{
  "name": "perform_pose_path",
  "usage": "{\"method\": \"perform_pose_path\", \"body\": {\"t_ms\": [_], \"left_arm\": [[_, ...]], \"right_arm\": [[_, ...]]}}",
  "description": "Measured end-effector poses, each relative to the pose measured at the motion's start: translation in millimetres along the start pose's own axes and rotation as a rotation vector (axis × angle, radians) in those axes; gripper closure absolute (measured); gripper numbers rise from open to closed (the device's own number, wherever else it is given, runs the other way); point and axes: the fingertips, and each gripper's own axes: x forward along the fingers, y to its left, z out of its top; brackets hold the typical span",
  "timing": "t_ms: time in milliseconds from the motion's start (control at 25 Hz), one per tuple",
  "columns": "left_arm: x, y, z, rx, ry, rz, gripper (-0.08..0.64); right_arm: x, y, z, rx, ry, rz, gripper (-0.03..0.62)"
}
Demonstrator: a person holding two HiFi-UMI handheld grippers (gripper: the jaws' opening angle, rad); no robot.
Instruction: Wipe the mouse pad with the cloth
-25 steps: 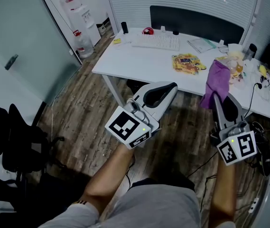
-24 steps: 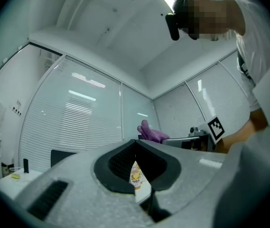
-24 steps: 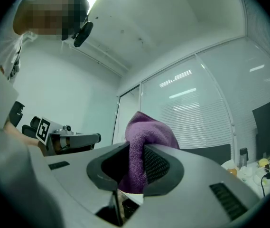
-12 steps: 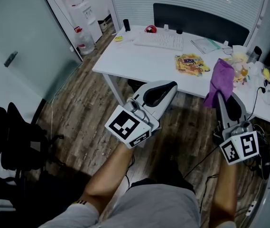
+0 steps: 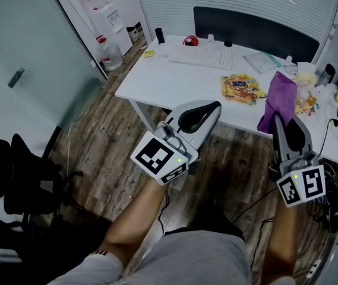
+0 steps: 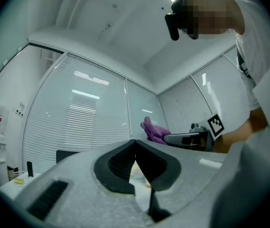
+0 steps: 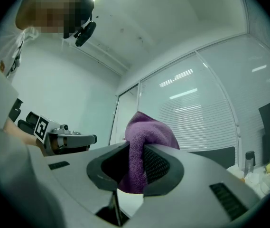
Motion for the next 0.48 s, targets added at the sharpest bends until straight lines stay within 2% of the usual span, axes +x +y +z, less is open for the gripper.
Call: {"method": "perform_pose_path", "body": {"t_ms": [480], "left_arm": [[74, 52, -37, 0.018, 0.029, 0.028, 0.545]], "right_arm": [[57, -77, -22, -0.003, -0.003, 0.02, 0.523]]}}
